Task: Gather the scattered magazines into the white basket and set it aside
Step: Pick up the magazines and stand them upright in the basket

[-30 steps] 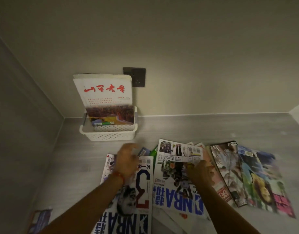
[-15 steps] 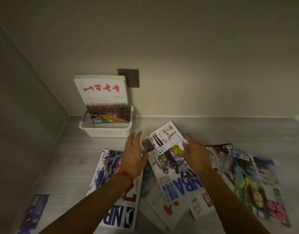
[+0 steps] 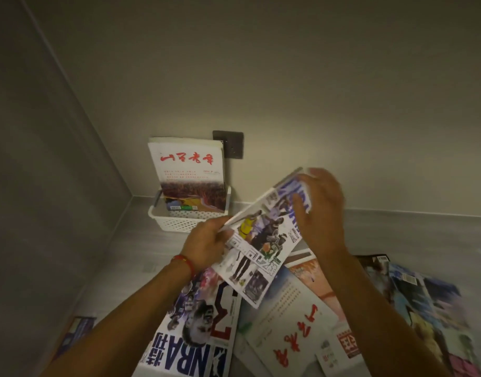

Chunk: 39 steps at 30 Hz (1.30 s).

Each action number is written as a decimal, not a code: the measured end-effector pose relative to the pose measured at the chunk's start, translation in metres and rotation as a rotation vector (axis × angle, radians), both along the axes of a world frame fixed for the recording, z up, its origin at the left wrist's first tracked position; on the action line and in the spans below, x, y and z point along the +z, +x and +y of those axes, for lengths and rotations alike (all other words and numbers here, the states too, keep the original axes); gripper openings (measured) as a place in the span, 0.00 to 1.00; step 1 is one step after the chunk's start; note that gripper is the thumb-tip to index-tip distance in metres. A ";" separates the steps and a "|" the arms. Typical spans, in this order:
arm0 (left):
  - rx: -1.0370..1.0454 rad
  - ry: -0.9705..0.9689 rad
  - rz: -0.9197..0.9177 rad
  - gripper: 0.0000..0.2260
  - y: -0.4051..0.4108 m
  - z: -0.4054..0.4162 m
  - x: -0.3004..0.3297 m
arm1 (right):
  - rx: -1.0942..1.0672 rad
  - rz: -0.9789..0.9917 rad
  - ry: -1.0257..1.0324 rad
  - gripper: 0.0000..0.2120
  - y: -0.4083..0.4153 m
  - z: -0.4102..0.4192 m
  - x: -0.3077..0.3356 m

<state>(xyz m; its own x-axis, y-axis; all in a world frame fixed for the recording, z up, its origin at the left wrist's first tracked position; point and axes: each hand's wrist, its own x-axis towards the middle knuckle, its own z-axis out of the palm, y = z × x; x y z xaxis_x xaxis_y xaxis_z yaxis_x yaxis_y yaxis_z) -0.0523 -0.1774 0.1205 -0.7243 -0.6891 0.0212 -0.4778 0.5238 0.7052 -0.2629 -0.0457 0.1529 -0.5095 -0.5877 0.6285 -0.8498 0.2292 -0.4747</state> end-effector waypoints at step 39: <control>0.482 0.411 0.408 0.07 0.056 -0.260 -0.053 | -0.003 -0.534 0.322 0.12 0.043 -0.250 -0.053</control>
<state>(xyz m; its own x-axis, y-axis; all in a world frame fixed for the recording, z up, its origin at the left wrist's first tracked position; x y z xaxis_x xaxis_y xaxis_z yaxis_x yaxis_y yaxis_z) 0.0036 -0.4379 0.0672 -0.3300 -0.9383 -0.1038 -0.2467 -0.0204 0.9689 -0.2204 -0.2953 0.1001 -0.7065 -0.7035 0.0777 -0.5132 0.4336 -0.7407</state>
